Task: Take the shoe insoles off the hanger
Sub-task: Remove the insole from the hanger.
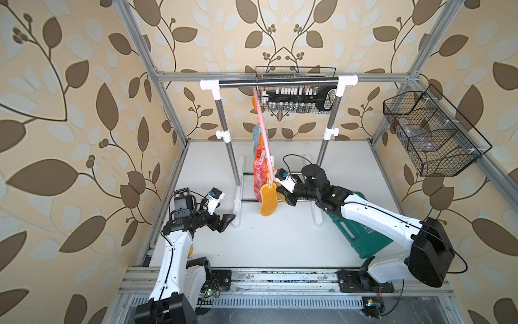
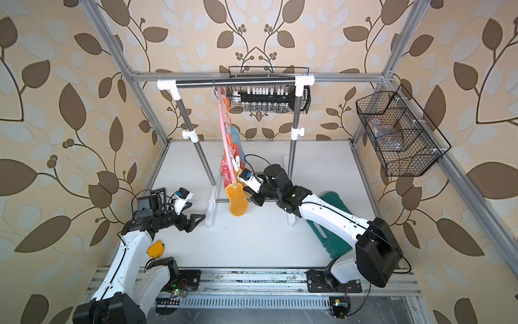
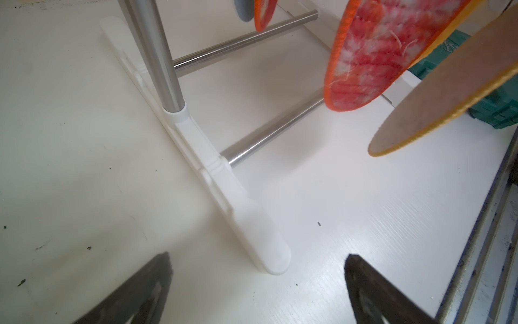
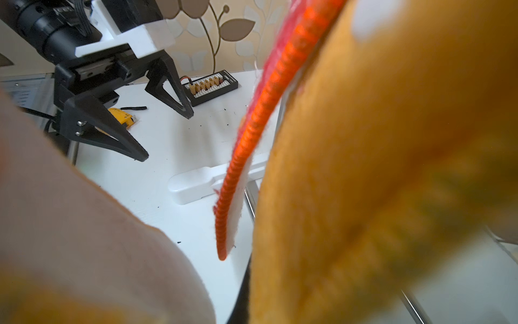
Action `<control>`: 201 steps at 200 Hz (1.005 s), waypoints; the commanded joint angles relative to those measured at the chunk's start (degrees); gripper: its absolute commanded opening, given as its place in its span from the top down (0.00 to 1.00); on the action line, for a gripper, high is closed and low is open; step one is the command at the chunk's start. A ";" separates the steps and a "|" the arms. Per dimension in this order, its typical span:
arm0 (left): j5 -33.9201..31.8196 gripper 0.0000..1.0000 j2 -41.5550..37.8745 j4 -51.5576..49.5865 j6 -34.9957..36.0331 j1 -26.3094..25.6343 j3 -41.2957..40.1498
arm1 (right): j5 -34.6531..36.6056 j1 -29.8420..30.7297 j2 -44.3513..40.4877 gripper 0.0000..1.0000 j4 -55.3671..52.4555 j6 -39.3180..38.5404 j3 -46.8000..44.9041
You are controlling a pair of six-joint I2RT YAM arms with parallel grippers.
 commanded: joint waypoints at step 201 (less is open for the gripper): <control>2.46 0.01 -0.61 -1.56 2.55 0.67 0.78 | 1.24 -4.77 -5.37 1.00 -9.20 -2.02 1.79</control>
